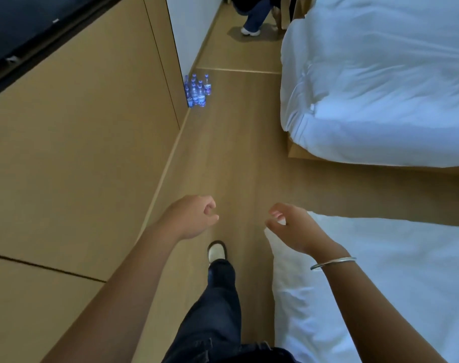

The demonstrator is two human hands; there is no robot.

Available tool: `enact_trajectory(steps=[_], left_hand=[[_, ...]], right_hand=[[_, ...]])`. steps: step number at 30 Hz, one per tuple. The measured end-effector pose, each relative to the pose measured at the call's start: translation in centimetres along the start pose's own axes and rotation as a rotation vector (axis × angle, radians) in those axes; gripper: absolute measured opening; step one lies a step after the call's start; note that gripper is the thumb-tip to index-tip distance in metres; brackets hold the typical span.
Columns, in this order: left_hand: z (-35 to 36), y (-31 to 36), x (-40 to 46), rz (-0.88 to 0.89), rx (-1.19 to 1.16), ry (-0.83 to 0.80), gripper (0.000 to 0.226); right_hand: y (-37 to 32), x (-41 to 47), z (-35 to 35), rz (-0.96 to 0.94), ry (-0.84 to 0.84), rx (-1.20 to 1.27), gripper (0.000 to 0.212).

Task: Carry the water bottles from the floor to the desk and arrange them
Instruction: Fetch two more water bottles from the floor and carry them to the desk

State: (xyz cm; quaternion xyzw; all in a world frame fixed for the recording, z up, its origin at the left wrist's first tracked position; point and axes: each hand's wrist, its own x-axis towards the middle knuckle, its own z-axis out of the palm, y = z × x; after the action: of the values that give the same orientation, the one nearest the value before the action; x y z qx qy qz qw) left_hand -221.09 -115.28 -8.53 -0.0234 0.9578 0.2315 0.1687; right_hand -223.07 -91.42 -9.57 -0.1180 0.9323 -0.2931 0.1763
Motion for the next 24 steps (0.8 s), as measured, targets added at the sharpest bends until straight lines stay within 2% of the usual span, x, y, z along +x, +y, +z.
enact_trajectory(steps=[13,24], left_hand=[[-14.3,-5.6,25.2,0.015,0.006,0.02,0.029],[-18.6,-9.2,40.4,-0.036,0.006,-0.045,0.032]], right_hand=[[-6.2,27.1,-5.9,0.007,0.032,0.027,0.029],[-6.3,45.0,-7.9,0.001,-0.103,-0.03,0.033]])
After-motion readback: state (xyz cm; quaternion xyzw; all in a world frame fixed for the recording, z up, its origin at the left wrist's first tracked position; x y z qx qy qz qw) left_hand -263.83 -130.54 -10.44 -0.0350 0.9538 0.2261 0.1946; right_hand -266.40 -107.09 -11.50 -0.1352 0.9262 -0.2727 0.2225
